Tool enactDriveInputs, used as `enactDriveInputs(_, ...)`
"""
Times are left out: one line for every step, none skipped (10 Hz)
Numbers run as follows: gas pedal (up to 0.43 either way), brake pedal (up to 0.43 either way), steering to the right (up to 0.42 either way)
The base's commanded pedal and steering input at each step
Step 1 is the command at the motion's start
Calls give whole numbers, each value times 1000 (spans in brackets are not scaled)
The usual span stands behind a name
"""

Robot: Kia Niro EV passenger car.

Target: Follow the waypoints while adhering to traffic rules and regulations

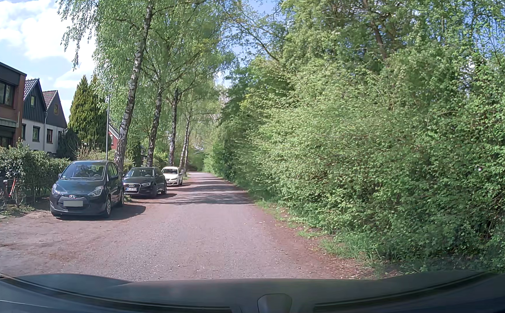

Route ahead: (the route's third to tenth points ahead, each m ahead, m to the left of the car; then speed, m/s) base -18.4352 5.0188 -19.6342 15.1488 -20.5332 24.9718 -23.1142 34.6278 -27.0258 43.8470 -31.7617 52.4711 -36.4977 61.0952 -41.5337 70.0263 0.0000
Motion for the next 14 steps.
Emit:
enactDriveInputs(0, 274, -20)
enactDriveInputs(0, 274, -19)
enactDriveInputs(0, 274, -10)
enactDriveInputs(0, 274, 17)
enactDriveInputs(0, 274, 44)
enactDriveInputs(0, 280, 63)
enactDriveInputs(0, 280, 50)
enactDriveInputs(0, 274, 23)
enactDriveInputs(0, 280, 7)
enactDriveInputs(0, 274, 8)
enactDriveInputs(0, 280, 10)
enactDriveInputs(0, 280, 10)
enactDriveInputs(0, 274, 10)
enactDriveInputs(0, 274, 10)
